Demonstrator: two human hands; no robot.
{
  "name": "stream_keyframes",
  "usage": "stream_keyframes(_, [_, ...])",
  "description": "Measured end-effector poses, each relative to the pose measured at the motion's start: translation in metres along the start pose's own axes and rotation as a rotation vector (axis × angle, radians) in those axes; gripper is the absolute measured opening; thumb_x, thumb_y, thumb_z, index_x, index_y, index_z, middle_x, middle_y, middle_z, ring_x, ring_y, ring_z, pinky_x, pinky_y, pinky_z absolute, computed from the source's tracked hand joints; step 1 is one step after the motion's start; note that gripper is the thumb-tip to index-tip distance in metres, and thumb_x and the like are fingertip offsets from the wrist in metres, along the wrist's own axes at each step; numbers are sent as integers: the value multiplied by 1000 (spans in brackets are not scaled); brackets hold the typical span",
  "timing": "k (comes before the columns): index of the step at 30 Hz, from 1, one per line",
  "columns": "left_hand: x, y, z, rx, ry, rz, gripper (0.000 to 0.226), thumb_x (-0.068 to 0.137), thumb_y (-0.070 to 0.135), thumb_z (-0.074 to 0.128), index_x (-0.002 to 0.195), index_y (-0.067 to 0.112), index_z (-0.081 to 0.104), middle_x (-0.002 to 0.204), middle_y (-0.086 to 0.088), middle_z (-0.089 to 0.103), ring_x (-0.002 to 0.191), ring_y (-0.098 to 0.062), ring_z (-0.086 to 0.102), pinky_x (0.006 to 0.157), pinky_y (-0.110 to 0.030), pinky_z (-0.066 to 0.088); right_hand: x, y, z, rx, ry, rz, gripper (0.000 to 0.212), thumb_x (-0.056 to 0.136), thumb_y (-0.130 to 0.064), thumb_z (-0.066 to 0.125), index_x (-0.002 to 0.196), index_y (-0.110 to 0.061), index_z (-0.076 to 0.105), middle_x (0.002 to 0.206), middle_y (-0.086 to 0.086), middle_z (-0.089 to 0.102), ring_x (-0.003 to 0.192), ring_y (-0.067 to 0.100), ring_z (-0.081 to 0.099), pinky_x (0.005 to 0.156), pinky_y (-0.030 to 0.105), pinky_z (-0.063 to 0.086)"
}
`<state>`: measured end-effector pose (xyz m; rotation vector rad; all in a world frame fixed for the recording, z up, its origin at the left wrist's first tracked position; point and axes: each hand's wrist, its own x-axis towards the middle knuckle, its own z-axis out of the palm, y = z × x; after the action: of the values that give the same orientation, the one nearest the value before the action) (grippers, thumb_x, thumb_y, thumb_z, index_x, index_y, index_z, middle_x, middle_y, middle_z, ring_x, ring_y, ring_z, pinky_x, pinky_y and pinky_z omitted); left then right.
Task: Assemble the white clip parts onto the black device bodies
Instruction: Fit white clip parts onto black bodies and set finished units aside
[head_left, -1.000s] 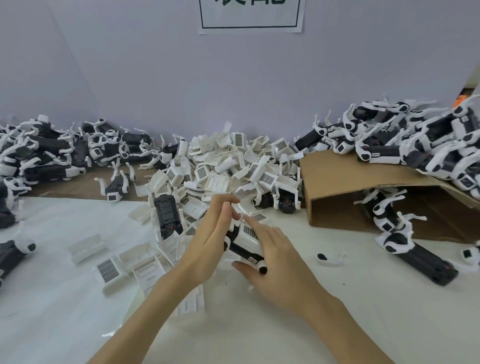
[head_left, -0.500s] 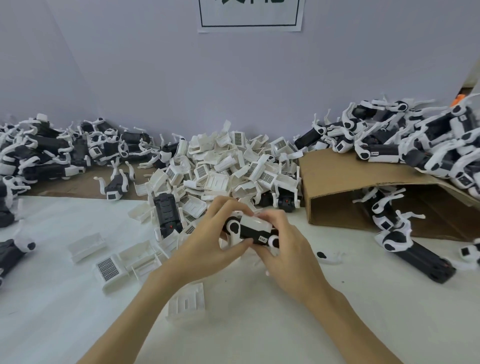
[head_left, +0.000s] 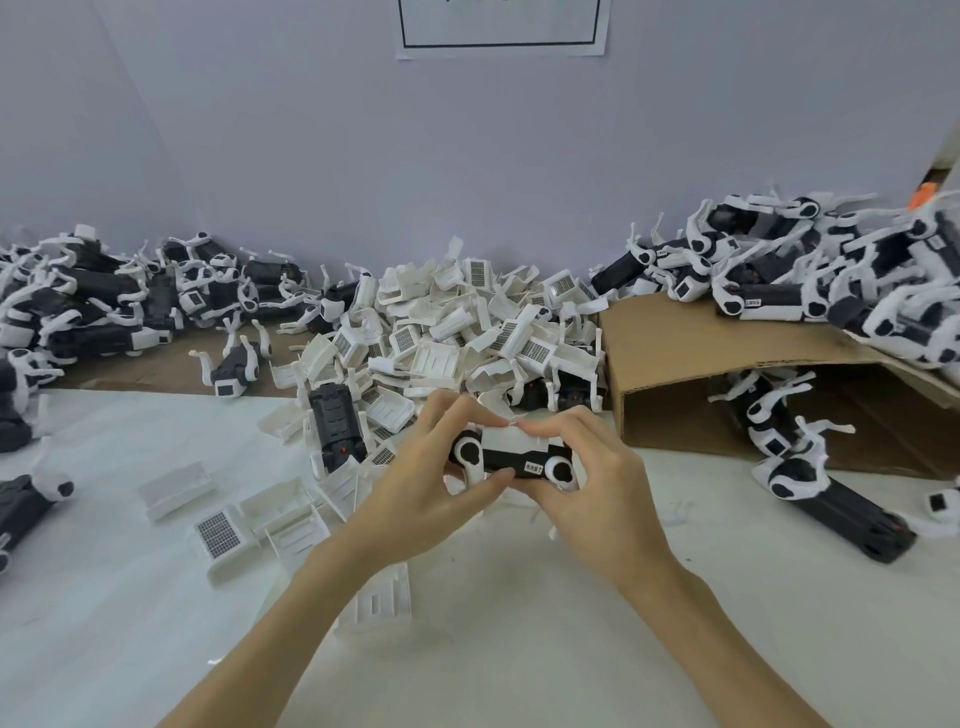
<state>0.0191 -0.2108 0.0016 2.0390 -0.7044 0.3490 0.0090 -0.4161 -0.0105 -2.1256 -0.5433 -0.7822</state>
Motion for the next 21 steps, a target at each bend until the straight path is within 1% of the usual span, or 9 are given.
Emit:
stream_keyframes(3, [0,0,0,-7,0,0,34,95,27,79,123,30,60,127,8,49,109,-20,59,81,-23,57,2,-1,-4,-64,3,-30,48,72,-27,94,114,-16,74,112,-6,71,106,20,67,87,45,57])
stream_keyframes(5, [0,-1,-1,-15,-8,5,34,95,24,79,123,29,61,128,8,49,110,-21,59,80,-22,57,2,-2,-6,-104,20,-38,49,70,-30,95,112,-18,75,111,-8,72,105,15,64,87,41,56])
stream_keyframes(7, [0,-2,-1,-25,-16,6,34,95,22,79,124,28,61,129,8,49,111,-22,60,81,-26,59,1,-3,-6,-135,30,-38,49,68,-35,95,111,-20,75,110,-11,73,103,8,59,86,36,54])
stream_keyframes(9, [1,-2,0,-40,-16,6,35,95,21,80,124,28,62,129,6,49,112,-22,61,81,-29,60,0,-2,-5,-141,25,-39,50,69,-37,94,111,-20,74,110,-11,72,101,6,56,84,33,53])
stream_keyframes(11, [1,-3,1,-58,-12,-9,36,94,24,81,125,29,62,130,6,48,114,-20,61,81,-30,61,-1,-1,-2,-104,1,-48,48,73,-35,93,112,-16,72,109,-8,70,102,10,60,84,34,54])
stream_keyframes(13, [0,-3,2,-65,-4,-30,36,93,26,82,124,30,63,130,7,49,115,-19,61,80,-32,62,-2,0,2,-57,-39,-50,46,78,-29,92,115,-13,69,111,-5,66,104,16,63,85,36,56])
stream_keyframes(16, [-1,-3,4,-44,36,-40,33,93,26,82,121,29,64,127,5,51,110,-19,61,78,-35,61,-4,0,7,-17,-41,-20,49,80,-23,91,120,-11,67,115,-3,64,109,16,63,89,34,56])
stream_keyframes(18, [0,-1,6,-42,62,-34,31,93,27,82,118,29,65,124,4,52,108,-18,60,75,-33,61,-4,0,8,9,-22,10,48,79,-21,91,119,-9,68,113,-2,65,109,16,64,89,33,55])
stream_keyframes(21, [0,1,5,-54,78,-26,28,94,28,81,117,30,64,122,4,51,108,-17,59,74,-26,58,-3,-3,7,-5,7,-4,43,79,-20,91,114,-8,69,110,-2,67,107,16,65,87,31,55])
